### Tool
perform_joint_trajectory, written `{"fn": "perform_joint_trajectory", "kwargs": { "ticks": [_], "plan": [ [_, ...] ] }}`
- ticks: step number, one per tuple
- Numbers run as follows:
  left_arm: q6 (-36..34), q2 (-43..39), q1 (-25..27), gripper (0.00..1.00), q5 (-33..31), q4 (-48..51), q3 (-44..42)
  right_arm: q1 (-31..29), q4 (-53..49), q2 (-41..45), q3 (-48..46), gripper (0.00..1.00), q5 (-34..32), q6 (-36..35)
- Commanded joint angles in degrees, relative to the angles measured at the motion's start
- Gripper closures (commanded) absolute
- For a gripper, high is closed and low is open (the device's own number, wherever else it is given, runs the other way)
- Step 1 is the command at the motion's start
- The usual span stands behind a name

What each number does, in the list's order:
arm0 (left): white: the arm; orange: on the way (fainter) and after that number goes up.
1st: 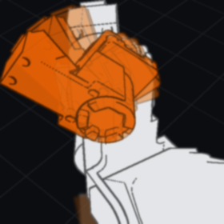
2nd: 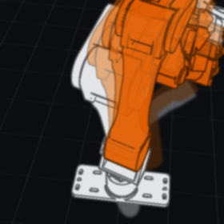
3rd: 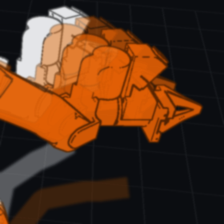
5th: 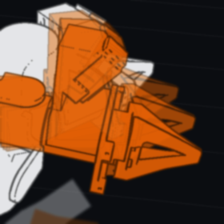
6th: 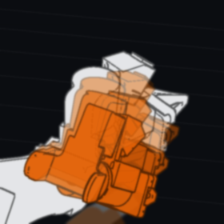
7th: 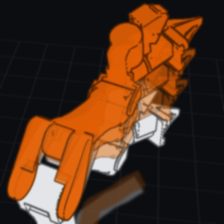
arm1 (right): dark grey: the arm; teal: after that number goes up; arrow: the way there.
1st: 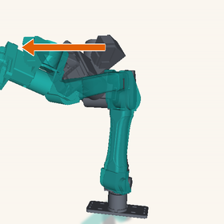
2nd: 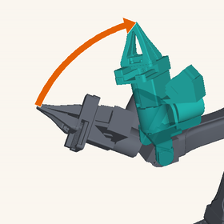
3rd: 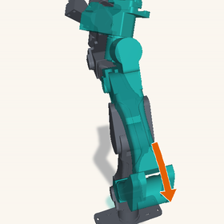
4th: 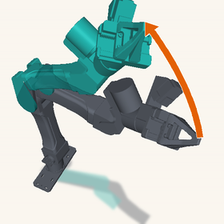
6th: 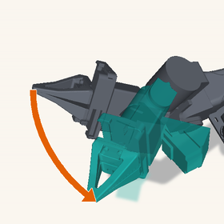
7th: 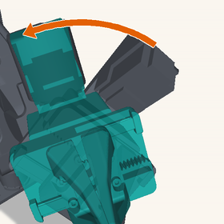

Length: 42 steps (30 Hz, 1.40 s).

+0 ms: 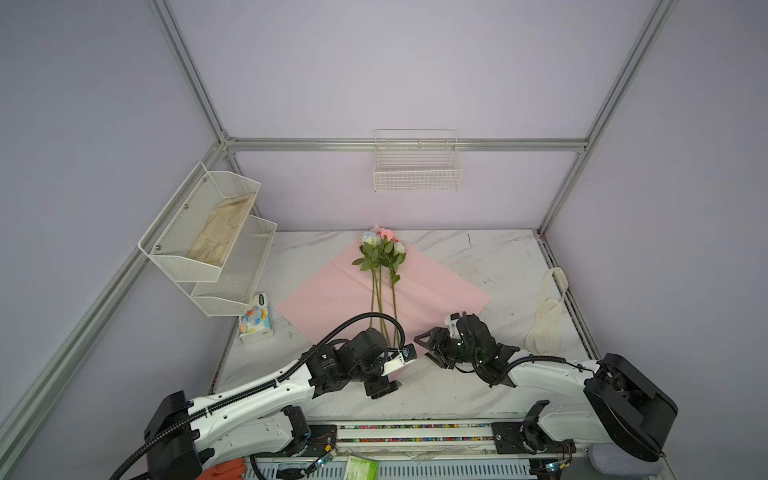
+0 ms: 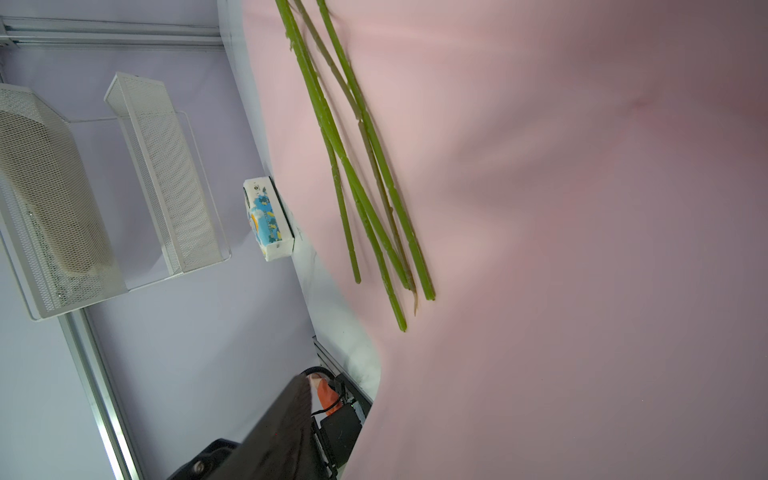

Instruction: Tie the bouquet of fake flowers

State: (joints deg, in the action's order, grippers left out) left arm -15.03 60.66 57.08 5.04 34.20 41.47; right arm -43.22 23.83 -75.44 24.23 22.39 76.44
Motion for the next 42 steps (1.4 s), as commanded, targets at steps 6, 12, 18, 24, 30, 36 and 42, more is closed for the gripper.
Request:
{"fn": "perform_joint_trajectory", "kwargs": {
  "ticks": [6, 12, 18, 24, 30, 36, 42],
  "plan": [
    [-5.3, -1.5, 0.2, 0.77, -4.5, 0.9, 3.3, 0.8, 1.6, 0.8, 0.5, 0.42, 0.9, 1.6],
    [-5.6, -1.6, 0.2, 1.0, -7.4, 0.6, 4.0, 0.9, -1.6, 3.1, 0.4, 0.42, 2.1, -4.0],
    [-6.7, 0.5, 0.1, 1.0, -11.6, -4.6, 5.1, 0.8, -28.4, 12.5, 7.5, 0.42, -1.7, -29.7],
    [-6.5, 3.6, -1.0, 1.0, -13.4, -5.3, 6.9, 0.8, -33.3, 21.7, 10.1, 0.44, -7.9, -51.8],
    [-4.6, 2.6, -4.1, 1.0, -13.3, -7.1, 6.8, 0.8, -28.9, 14.9, 14.5, 0.48, -2.1, -72.7],
    [-4.5, 2.3, -7.7, 1.0, -4.6, -8.3, 6.9, 0.7, -21.6, 7.4, 14.4, 0.47, 9.1, -80.7],
    [-4.6, 3.2, -8.8, 1.0, -2.3, -8.4, 7.7, 0.7, -17.2, 0.3, 16.3, 0.43, 11.9, -83.2]
  ]
}}
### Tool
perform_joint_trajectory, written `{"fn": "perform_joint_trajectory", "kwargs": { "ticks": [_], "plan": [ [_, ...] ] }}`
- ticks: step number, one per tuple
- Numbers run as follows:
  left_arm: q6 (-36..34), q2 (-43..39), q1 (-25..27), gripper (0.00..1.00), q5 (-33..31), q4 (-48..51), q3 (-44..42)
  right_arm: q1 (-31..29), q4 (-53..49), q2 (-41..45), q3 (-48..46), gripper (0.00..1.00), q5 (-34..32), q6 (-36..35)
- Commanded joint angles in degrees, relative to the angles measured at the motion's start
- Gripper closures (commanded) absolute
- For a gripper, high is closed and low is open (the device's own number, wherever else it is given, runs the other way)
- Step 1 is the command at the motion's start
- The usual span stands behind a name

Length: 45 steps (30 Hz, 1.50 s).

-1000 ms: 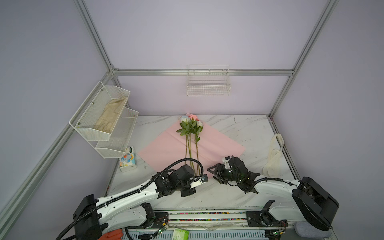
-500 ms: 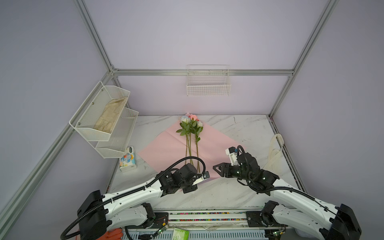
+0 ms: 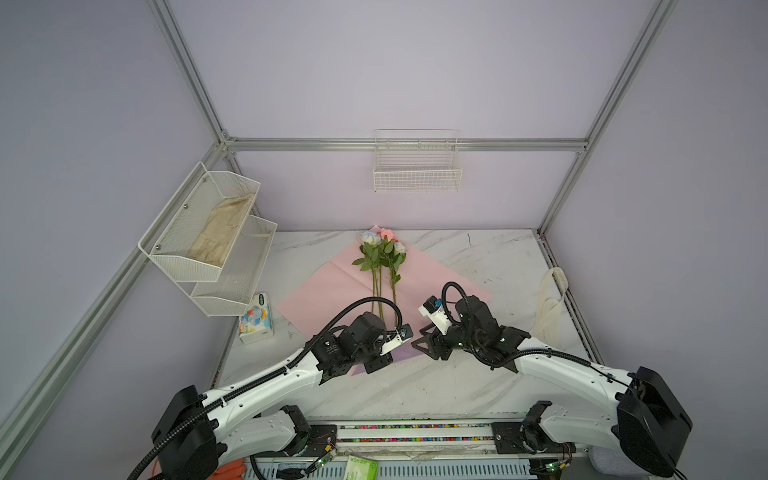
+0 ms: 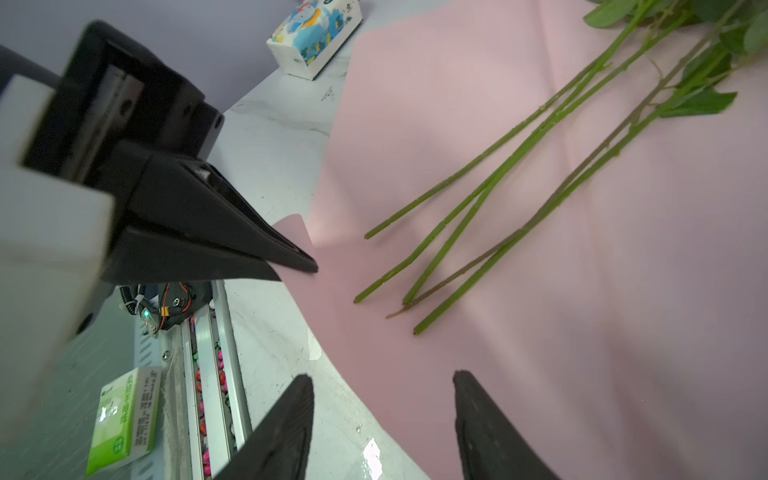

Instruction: Tie the bouquet of fake flowers

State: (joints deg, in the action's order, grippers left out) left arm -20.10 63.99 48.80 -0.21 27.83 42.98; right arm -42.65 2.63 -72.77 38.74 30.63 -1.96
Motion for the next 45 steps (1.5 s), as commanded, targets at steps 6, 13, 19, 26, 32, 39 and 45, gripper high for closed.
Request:
{"fn": "perform_joint_trajectory", "kwargs": {
  "ticks": [6, 13, 19, 26, 32, 39, 45],
  "plan": [
    [1.3, -0.2, -1.1, 1.0, 2.8, -1.9, 6.6, -0.2, 17.0, -5.0, -3.2, 0.44, 10.5, -1.1],
    [1.6, -0.1, -1.4, 1.0, 3.6, -1.2, 7.2, -0.2, 23.2, -4.2, -7.9, 0.38, 11.1, -1.9],
    [2.2, 0.5, -1.5, 1.0, 4.4, -0.9, 7.4, -0.3, 25.0, -10.5, -5.1, 0.45, 14.1, -2.5],
    [2.3, 1.4, -1.4, 0.98, 4.4, -0.7, 8.3, -0.3, 27.7, -16.3, -3.0, 0.57, 17.6, -1.3],
    [5.2, 1.1, -1.6, 0.79, 0.6, -1.2, 8.7, -0.3, 30.6, -17.1, -3.8, 0.85, 17.8, 0.8],
    [12.1, -4.2, -2.3, 0.62, -5.7, -1.2, 7.4, -0.2, 32.0, -19.5, -4.1, 1.0, 15.3, 3.8],
    [17.5, -9.1, -2.7, 0.54, -5.2, -1.3, 3.5, -0.2, 30.7, -19.9, -3.4, 1.0, 16.4, 3.2]
  ]
}}
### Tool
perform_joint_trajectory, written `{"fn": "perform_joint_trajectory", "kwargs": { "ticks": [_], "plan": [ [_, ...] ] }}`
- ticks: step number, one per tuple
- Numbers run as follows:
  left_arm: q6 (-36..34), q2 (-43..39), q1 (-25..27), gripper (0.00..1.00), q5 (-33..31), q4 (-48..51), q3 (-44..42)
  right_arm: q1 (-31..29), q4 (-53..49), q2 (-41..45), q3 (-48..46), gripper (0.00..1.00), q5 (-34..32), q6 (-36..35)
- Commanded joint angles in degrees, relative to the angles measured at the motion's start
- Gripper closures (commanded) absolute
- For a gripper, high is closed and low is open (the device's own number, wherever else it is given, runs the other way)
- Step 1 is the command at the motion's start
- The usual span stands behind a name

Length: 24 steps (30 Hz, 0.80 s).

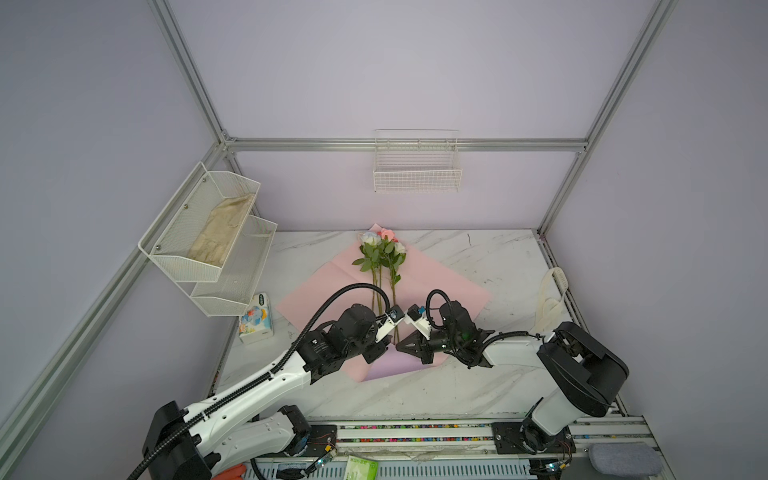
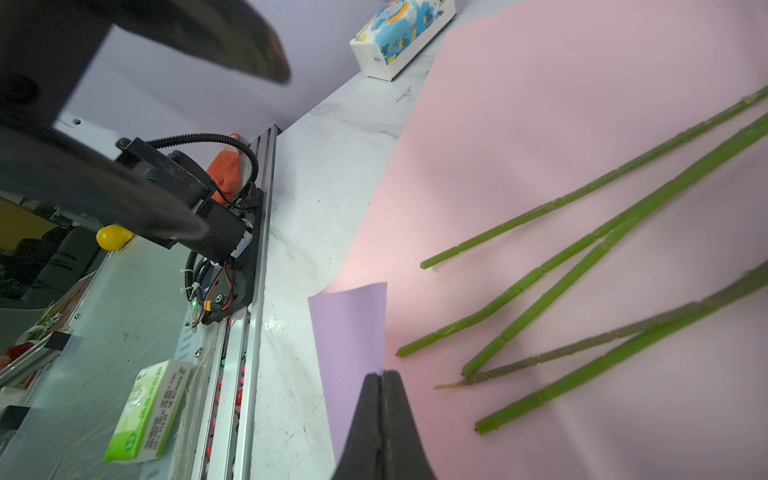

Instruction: Tie the bouquet of fake flowers

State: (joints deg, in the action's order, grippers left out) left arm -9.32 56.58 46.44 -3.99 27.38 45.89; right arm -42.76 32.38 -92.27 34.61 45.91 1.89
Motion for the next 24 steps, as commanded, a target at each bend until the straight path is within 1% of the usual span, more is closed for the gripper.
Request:
{"fn": "perform_joint_trajectory", "kwargs": {
  "ticks": [1, 2, 3, 4, 5, 6, 7, 9, 12, 14, 18, 19, 21, 22, 24],
  "plan": [
    [9.7, -2.4, -0.4, 0.44, -3.0, 0.4, 0.8, -0.1, 0.8, -0.4, 0.7, 1.0, 1.2, -0.6],
    [11.7, -2.9, -0.5, 0.4, -3.9, 1.2, 0.7, -0.1, 0.8, -0.2, 0.5, 1.0, 1.3, -0.9],
    [13.1, -3.4, -0.8, 0.36, -3.3, 1.7, 0.4, -0.1, 1.1, 0.2, 0.0, 1.0, 1.0, -0.9],
    [14.8, -3.6, -1.0, 0.27, -1.4, 1.9, -0.4, -0.1, 1.6, 0.5, -0.4, 1.0, 0.6, -0.6],
    [15.4, -3.5, -1.6, 0.2, 2.5, 1.7, -1.2, -0.1, 1.7, 0.8, -0.6, 1.0, 0.6, -0.7],
    [15.0, -3.0, -2.2, 0.16, 7.7, 1.7, -1.7, -0.1, 1.9, 0.9, -0.7, 1.0, 0.7, -0.8],
    [15.6, -1.9, -2.4, 0.13, 10.2, 1.8, -1.8, -0.1, 2.1, 0.9, -0.8, 1.0, 0.8, -0.6],
    [15.7, 0.2, -2.8, 0.13, 12.3, 2.8, -1.4, -0.1, 2.2, 0.9, -0.8, 1.0, 0.9, -0.7],
    [13.6, 2.5, -4.1, 0.11, 13.1, 3.8, -1.4, -0.1, 2.6, 1.3, -1.0, 1.0, 1.1, -0.9],
    [10.4, 4.0, -5.8, 0.1, 15.9, 4.4, -1.1, -0.1, 2.4, 1.7, -1.2, 1.0, 1.3, -1.3],
    [2.5, 7.5, -8.6, 0.12, 17.2, 7.2, 1.0, -0.1, 1.7, 2.6, -1.4, 1.0, 1.4, -2.0],
    [0.2, 8.3, -9.7, 0.13, 18.5, 7.5, 1.0, -0.1, 1.8, 2.7, -1.5, 1.0, 1.3, -2.1],
    [-3.1, 10.2, -11.5, 0.16, 23.4, 7.7, 1.2, -0.1, 2.5, 2.9, -1.9, 1.0, 1.4, -2.0],
    [-4.4, 11.5, -12.2, 0.19, 26.4, 7.8, 1.5, -0.1, 2.8, 3.0, -2.0, 1.0, 1.3, -1.9],
    [-5.8, 13.7, -12.8, 0.22, 29.7, 8.4, 2.5, -0.1, 2.6, 2.9, -1.9, 1.0, 1.5, -2.1]
  ]
}}
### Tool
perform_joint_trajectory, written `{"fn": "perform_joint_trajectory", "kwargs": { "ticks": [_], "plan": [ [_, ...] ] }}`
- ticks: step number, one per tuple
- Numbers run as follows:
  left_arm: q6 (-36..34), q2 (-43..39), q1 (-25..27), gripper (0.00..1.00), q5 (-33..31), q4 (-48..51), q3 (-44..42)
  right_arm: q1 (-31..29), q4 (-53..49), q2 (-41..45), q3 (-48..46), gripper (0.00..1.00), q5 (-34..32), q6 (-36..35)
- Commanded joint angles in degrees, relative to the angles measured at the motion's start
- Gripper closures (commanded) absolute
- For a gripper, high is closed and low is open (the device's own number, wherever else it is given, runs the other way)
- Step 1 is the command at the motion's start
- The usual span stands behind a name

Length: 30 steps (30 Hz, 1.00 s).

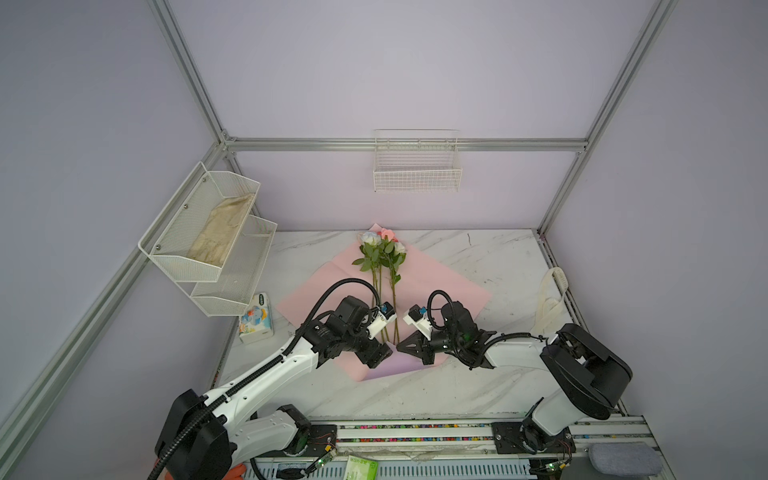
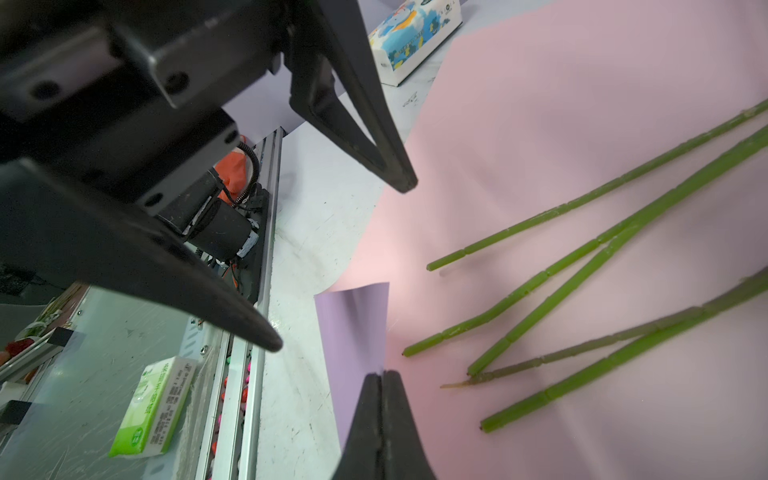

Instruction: Tie the bouquet of fake flowers

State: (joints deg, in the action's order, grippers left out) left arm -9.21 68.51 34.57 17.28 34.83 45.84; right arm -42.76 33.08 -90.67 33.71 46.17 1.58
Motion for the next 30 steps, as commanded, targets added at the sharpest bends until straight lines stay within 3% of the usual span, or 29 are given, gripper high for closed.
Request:
{"fn": "perform_joint_trajectory", "kwargs": {
  "ticks": [1, 5, 10, 15, 17, 18, 22, 27, 30],
  "plan": [
    [-6.5, 2.8, -1.1, 0.26, 9.7, 0.9, 2.9, -0.1, 1.6, 1.4, -1.0, 1.0, 1.2, -1.9],
    [-8.6, 7.2, -1.9, 0.4, 14.1, 1.4, 4.2, -0.1, 1.6, 1.8, -1.4, 1.0, 1.2, -2.2],
    [-8.6, 9.3, -3.2, 0.75, 15.5, 1.5, 5.3, -0.1, 0.2, 2.5, -1.3, 1.0, 0.8, -3.0],
    [-10.0, 7.9, -3.7, 0.95, 15.5, 1.5, 5.5, -0.1, -2.3, 3.0, -0.8, 1.0, 1.3, -4.3],
    [-10.0, 7.6, -3.8, 0.98, 14.5, 1.2, 5.7, -0.1, -3.3, 3.0, -0.5, 0.97, 2.2, -5.2],
    [-10.0, 7.6, -3.7, 0.99, 13.9, 1.2, 6.1, -0.1, -3.8, 2.8, -0.4, 0.89, 2.5, -5.7],
    [-10.6, 7.8, -3.8, 1.0, 13.0, 1.1, 7.5, -0.1, -5.4, 1.3, 1.2, 0.71, 1.6, -6.8],
    [-11.5, 9.0, -3.7, 0.99, 13.3, 1.7, 9.1, -0.1, -4.7, -0.9, 3.6, 0.7, 1.1, -6.0],
    [-11.6, 9.8, -3.8, 0.99, 12.0, 2.1, 9.7, -0.1, -4.8, -1.7, 4.2, 0.84, 1.3, -6.2]
  ]
}}
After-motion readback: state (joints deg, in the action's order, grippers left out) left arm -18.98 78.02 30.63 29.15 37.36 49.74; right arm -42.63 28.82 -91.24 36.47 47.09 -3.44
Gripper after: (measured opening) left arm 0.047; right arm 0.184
